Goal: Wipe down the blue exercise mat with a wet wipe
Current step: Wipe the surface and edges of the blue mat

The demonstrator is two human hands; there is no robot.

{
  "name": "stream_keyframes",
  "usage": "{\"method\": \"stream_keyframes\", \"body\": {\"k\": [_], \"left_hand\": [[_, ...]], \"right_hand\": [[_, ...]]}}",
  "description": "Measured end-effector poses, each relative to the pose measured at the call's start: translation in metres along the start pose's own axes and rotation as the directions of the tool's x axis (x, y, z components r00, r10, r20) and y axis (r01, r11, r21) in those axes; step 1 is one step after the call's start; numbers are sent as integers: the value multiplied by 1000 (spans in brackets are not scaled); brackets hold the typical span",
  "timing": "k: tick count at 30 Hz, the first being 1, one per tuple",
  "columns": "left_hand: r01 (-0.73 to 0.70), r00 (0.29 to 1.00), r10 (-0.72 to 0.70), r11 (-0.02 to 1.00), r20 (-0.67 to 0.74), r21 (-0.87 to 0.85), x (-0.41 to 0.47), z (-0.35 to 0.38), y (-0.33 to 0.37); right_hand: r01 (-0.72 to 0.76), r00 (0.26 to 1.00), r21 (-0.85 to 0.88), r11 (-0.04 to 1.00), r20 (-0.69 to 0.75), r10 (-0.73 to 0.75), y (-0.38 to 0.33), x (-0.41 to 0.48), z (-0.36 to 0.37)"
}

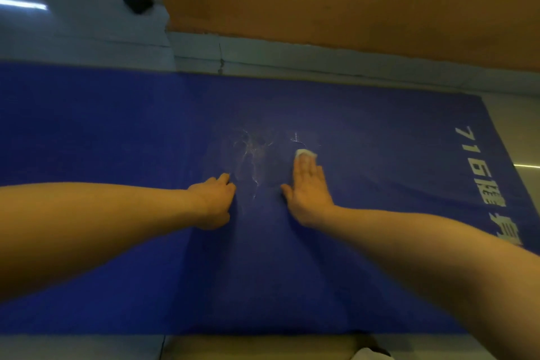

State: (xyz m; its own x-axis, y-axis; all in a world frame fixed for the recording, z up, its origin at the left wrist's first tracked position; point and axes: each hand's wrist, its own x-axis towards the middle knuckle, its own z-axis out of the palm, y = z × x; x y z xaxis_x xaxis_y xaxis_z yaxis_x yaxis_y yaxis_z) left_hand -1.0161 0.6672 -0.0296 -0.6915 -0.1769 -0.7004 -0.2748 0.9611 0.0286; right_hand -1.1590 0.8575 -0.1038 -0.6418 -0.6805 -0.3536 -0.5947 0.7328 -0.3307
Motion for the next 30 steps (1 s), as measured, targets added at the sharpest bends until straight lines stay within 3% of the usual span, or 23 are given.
{"method": "stream_keyframes", "body": {"k": [4,7,9,11,14,17,19,22,24,26,28,30], "left_hand": [[38,998,-37,999,-57,9,12,-7,-2],[66,995,-66,998,-68,1,22,-12,-6],[84,994,-85,996,-67,-13,27,-14,-10],[104,992,-105,994,-63,-25,31,-15,-13],[139,988,-143,989,-59,-57,37,-18,-20],[179,980,-186,980,-75,-92,45,-26,-25],[203,972,-214,973,-100,-109,51,-32,-28],[238,958,-257,960,-128,-146,62,-40,-32],[261,947,-286,951,-144,-168,69,-43,-33],[280,938,-309,942,-158,-185,75,-44,-33],[283,934,-319,937,-164,-206,81,-44,-32],[287,930,-329,929,-165,-233,84,-42,-32]], "right_hand": [[376,919,-72,924,156,-362,-46,-31,30],[466,882,-152,872,154,-444,-36,-20,22],[323,946,-106,940,48,-320,-8,3,3],[55,994,-95,994,-85,-63,34,31,-20],[-288,955,-74,955,-102,280,81,59,-49],[-400,914,-52,915,-98,394,69,71,-45],[-323,937,-34,946,-154,314,41,71,-32],[16,994,1,1000,-112,-16,-13,61,-8],[262,965,-31,965,-13,-262,-46,51,8],[415,909,-121,902,83,-408,-57,50,19],[473,881,-168,865,92,-464,-45,62,9],[379,924,-143,914,8,-382,-18,82,-13]]}}
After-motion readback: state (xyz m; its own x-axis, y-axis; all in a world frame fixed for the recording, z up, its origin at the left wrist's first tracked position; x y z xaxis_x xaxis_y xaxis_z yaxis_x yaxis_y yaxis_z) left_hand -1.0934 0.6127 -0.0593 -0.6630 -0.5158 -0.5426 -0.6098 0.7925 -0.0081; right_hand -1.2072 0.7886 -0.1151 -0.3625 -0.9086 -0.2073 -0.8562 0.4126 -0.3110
